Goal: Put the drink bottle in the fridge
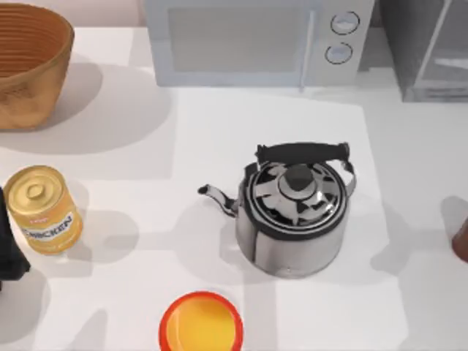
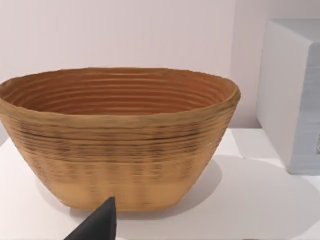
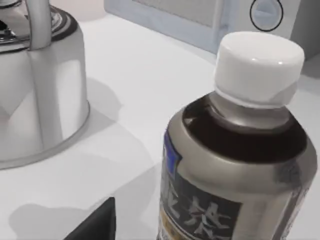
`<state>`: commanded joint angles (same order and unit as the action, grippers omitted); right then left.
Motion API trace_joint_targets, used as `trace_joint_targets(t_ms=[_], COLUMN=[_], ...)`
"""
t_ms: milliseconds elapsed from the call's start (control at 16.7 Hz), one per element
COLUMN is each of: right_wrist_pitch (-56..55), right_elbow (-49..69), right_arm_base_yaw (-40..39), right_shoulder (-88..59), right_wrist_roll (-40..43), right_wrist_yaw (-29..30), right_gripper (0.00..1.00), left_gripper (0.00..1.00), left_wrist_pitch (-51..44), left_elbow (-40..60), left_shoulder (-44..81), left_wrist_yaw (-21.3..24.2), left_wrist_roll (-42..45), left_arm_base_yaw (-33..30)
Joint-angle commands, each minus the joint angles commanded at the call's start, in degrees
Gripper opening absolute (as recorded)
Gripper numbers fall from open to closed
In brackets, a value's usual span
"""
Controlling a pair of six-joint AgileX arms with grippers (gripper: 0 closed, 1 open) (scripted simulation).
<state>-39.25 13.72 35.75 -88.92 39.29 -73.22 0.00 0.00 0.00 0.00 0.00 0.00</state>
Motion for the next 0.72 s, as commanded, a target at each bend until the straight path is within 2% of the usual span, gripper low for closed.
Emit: trace_joint_targets(t_ms=[180, 300, 720], right_wrist_pitch=[-2.0, -2.5, -3.1], right_elbow=[0.3, 0.0, 0.1], right_arm_base_yaw=[3.8, 4.8, 4.5], right_shoulder=[-7.5, -10.0, -10.2], right_wrist_roll=[2.9, 3.9, 3.2], right_wrist_yaw=[-6.4, -8.6, -8.7], right_gripper=[1.0, 1.0, 1.0], left_gripper=[1.0, 1.0, 1.0], left_wrist_pitch=[0.0, 0.0, 0.0], left_elbow=[0.0, 0.0, 0.0], left_shoulder=[0.0, 0.0, 0.0], left_wrist_yaw=[0.0, 0.0, 0.0], left_wrist_roll=[0.0, 0.0, 0.0], left_arm_base_yaw=[0.0, 0.0, 0.0])
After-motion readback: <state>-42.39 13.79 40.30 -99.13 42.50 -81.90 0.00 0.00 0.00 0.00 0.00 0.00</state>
